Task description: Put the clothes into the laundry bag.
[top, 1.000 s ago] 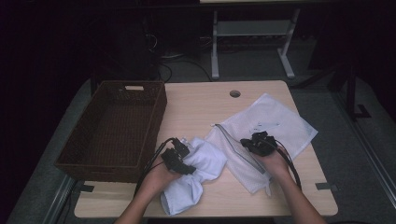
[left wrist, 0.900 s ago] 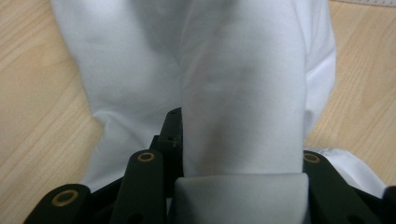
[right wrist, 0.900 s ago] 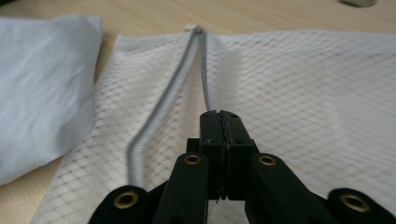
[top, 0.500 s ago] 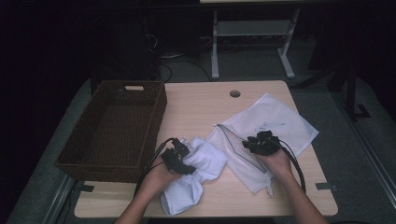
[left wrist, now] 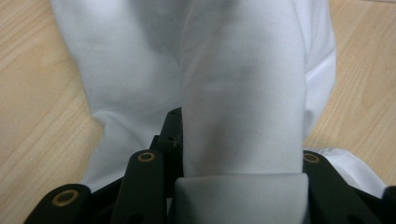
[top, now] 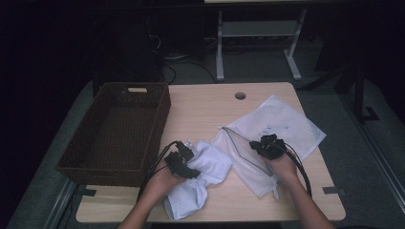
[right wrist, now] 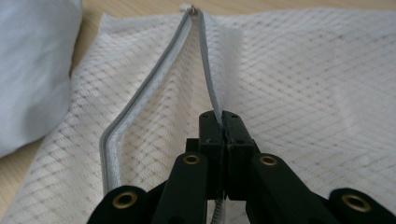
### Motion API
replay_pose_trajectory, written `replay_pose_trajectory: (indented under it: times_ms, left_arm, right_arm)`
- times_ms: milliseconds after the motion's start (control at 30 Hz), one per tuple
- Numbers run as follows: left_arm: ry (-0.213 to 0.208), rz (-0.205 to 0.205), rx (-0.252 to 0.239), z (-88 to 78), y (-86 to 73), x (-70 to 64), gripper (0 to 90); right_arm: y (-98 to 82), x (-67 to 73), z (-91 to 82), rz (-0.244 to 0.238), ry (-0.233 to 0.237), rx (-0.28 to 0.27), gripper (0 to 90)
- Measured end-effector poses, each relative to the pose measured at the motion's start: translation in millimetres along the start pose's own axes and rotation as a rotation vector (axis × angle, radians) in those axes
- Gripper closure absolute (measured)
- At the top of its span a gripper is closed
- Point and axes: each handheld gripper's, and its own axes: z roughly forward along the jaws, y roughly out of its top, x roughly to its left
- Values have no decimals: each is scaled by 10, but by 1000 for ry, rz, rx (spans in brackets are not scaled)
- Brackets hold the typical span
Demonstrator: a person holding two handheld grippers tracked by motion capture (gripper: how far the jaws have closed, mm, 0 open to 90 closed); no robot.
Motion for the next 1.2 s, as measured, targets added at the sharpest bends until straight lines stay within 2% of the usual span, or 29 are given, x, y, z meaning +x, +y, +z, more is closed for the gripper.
replay_pose_trajectory:
  times_ms: [200,267,400,467,767,1033,1200]
  left_arm:
    - [-1,0,0,1,0,1,614]
    - [0,0,0,1,-1,0,614]
    - [3,1,-1,1,-1,-1,614]
    - [3,1,-2,1,-2,-1,614]
    - [3,2,-2,1,-3,-1,614]
    - [3,-1,-6,4,-4,-2,614]
    - [3,0,-6,3,-5,-1,614]
  right_arm:
    - [79,1,-121,-13,0,-48,879]
    - [116,0,-157,-16,3,-49,879]
    - [219,-17,-240,-8,40,-84,880]
    - [254,-29,-243,-2,53,-73,880]
    - [398,16,-311,-33,50,-104,880]
    - [588,39,-412,-40,81,-160,881]
    - [725,40,-496,-53,80,-190,881]
